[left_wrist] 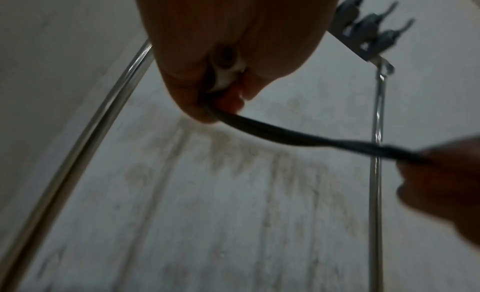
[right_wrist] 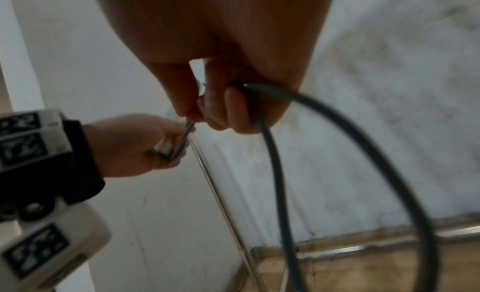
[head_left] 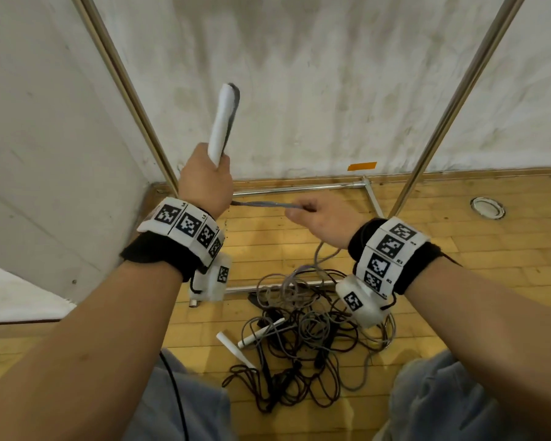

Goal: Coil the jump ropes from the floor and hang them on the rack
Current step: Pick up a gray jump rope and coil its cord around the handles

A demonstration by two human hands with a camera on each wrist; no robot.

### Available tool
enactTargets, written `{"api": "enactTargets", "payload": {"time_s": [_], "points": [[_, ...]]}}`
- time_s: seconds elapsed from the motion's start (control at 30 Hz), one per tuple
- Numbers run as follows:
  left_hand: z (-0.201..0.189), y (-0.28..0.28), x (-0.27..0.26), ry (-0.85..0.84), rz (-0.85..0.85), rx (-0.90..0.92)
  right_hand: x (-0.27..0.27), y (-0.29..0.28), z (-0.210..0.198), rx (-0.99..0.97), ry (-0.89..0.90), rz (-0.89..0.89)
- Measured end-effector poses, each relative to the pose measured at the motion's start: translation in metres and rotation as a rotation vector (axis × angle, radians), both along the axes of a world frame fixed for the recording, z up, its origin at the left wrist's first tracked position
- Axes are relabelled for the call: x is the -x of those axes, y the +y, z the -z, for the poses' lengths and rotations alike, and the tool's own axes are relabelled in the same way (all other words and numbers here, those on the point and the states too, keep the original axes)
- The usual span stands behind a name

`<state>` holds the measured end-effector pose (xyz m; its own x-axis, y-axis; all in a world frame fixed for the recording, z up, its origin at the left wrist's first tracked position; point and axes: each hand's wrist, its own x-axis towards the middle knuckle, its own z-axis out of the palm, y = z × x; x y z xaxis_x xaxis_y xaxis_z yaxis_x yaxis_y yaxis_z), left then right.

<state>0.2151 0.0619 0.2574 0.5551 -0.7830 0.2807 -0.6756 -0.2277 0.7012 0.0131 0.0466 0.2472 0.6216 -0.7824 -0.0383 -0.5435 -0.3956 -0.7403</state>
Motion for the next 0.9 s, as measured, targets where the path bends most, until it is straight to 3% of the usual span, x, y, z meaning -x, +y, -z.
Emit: {"api": "enactTargets", "payload": {"time_s": [0.1, 0.2, 0.4, 0.5, 0.6, 0.77, 0.9], "points": [[0.006, 0.005, -0.004, -0.174, 0.078, -0.24, 0.007, -0.008, -0.011, 0.112, -0.062, 0.036], [0.012, 0.008, 0.001, -0.224, 0.177, -0.42, 0.01, -0.009, -0.017, 0.203, -0.084, 0.029], [0.01, 0.011, 0.024, -0.256, 0.452, -0.601, 0.016, -0.016, -0.021, 0.358, -0.077, 0.121], [0.018, 0.015, 0.038, -0.423, 0.566, -0.68, 0.017, -0.018, -0.022, 0.364, -0.095, 0.123], [0.022, 0.018, 0.049, -0.511, 0.564, -0.703, 0.017, -0.019, -0.024, 0.368, -0.115, 0.125], [0.015, 0.024, 0.056, -0.48, 0.64, -0.626, 0.025, -0.033, -0.024, 0.335, -0.128, 0.245], [0.008, 0.028, 0.057, -0.425, 0.726, -0.555, 0.033, -0.045, -0.024, 0.195, -0.151, 0.281]]}}
